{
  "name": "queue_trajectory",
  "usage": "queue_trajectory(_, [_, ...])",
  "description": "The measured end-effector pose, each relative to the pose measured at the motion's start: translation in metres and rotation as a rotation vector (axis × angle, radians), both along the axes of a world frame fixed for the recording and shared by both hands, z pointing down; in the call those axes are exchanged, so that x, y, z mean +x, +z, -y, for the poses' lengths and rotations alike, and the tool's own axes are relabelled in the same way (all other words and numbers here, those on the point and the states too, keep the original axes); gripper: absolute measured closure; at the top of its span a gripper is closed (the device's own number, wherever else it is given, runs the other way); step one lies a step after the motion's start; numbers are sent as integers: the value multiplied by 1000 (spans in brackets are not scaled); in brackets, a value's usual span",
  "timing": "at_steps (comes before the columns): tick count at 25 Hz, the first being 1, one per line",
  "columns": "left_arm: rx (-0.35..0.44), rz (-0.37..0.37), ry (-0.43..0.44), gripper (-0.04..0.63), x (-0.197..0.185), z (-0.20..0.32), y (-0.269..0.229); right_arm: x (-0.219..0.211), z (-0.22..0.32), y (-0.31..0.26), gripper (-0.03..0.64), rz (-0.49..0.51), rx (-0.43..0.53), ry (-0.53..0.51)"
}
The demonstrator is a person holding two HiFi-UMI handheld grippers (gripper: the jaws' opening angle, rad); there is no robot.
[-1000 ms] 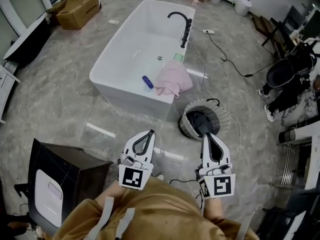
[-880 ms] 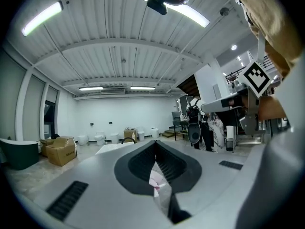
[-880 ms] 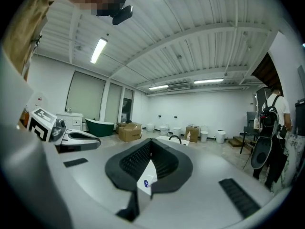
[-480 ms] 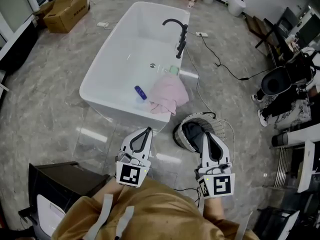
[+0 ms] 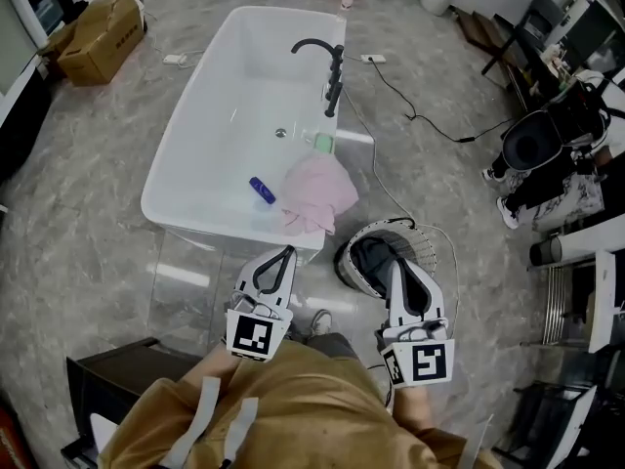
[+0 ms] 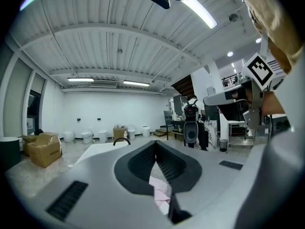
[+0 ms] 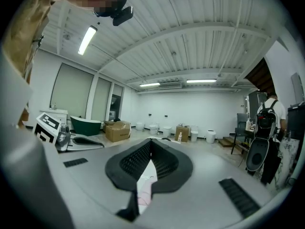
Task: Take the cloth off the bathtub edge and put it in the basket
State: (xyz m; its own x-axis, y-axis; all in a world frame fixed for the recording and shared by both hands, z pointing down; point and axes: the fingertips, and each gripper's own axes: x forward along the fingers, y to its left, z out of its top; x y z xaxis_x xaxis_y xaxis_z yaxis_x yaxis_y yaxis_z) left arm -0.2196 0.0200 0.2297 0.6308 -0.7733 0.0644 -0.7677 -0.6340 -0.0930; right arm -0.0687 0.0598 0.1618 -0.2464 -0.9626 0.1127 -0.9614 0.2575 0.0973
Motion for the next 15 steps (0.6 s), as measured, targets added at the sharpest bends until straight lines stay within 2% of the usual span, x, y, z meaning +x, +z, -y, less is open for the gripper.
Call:
queue_trajectory(7, [50, 19, -14, 589, 29, 16, -23, 27, 22, -11, 612, 4, 29, -6])
queue_trajectory(11, [54, 28, -44, 589, 31, 26, -26, 30, 37, -12, 612, 11, 30, -27])
queue_trajectory(15, [25, 34, -82, 589, 27, 33, -19, 25, 45, 1, 612, 7, -6, -65])
